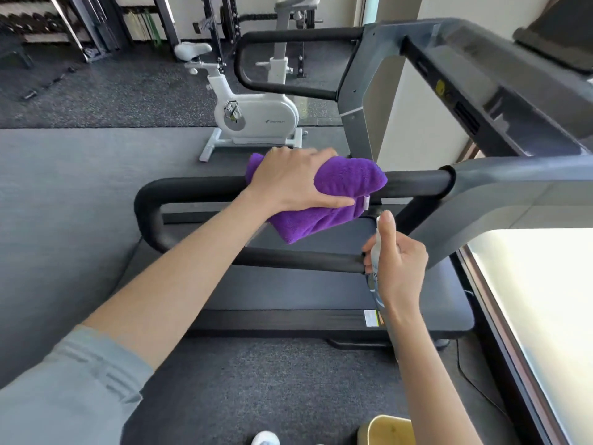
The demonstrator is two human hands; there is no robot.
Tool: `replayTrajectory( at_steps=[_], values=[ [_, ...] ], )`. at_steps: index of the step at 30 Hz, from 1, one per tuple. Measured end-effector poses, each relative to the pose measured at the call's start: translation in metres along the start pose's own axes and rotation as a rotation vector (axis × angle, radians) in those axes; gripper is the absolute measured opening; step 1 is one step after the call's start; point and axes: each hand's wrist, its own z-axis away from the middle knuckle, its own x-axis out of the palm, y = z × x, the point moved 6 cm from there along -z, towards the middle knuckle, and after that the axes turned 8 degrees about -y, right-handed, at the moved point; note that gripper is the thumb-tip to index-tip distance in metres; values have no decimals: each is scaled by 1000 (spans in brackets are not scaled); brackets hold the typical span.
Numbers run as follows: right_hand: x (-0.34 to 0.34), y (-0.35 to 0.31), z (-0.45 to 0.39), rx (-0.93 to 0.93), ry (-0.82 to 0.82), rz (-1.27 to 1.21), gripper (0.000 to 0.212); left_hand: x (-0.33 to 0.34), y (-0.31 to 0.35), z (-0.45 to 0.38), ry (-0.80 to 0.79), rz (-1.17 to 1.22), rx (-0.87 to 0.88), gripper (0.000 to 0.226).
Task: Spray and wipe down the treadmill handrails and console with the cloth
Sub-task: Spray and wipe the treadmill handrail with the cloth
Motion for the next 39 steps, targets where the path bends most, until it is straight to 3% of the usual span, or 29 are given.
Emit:
replayTrajectory(
  at_steps=[3, 8, 13, 24, 27, 34, 39],
  values=[
    [-17, -3, -5, -24, 38, 1, 70, -1, 16, -12, -26, 7, 19, 86],
    [-27, 0, -10, -44, 29, 9, 75, -4, -41, 31, -5, -15, -111, 100],
    [-34, 4, -15, -55, 7, -1, 72, -2, -61, 43, 69, 4, -196, 94],
    [-89, 6, -23, -61, 149, -4, 80, 8, 108, -65, 25, -72, 154, 83],
    [-87, 5, -23, -54, 153, -7, 79, 8, 101, -62, 23, -62, 139, 86],
    [-70, 9, -23, -55, 111, -24, 81, -1, 1, -2, 54, -77, -58, 91],
    [-74, 9, -21, -47, 109, -23, 79, 5, 57, -37, 37, -67, 110, 85]
  ],
)
